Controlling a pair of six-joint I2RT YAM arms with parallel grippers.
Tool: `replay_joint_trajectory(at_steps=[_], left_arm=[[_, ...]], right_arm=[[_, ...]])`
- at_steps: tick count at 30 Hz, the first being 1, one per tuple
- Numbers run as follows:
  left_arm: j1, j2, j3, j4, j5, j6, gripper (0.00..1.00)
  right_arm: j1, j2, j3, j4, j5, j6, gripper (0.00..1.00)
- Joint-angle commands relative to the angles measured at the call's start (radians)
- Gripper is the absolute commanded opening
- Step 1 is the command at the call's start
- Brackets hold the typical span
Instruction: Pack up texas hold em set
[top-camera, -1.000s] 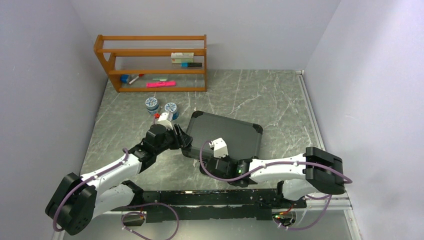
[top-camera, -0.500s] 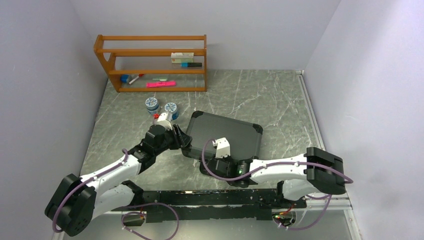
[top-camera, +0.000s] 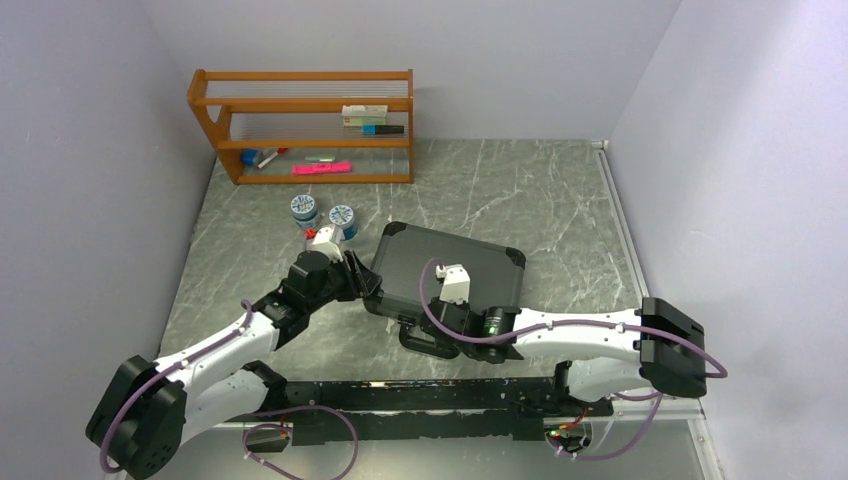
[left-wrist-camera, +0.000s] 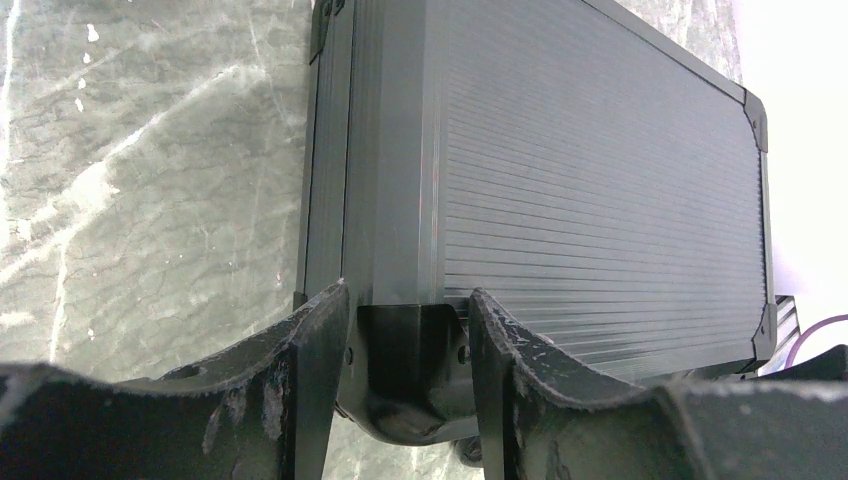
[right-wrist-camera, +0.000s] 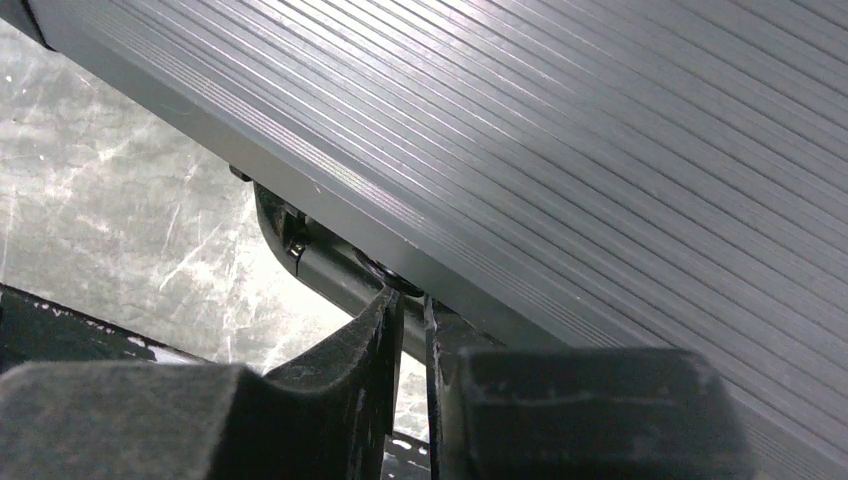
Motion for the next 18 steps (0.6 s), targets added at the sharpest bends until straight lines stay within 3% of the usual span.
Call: replay_joint_trajectory(at_steps=[1,4,8,12,18], left_arm=[[0.000,0.036,-0.068,-0.298,-0.039,0.069,0.51],[0.000,0.023,-0.074,-0.303,-0.042,0.067,0.51],[-0.001,0.012,-0.077,-0.307,-0.044,0.067,0.52],[0.000,0.014,-0.076,-0.308,-0.044,0.068,0.52],[0.000,0.019,-0.070,-0.310,-0.044,0.075,0.52]], right_arm=[[-0.044,0.004,0.078,-0.062,0.112,0.070,0.17],[-0.044,-0.012,0.101,-0.133,0.131,0.129,0.18],[-0.044,-0.066,0.122,-0.197,0.146,0.169,0.28],[-0.044,-0.130,0.106,-0.161,0.112,0.126,0.35],[-0.044,-0.242,0.030,0.001,-0.026,-0.015,0.26]])
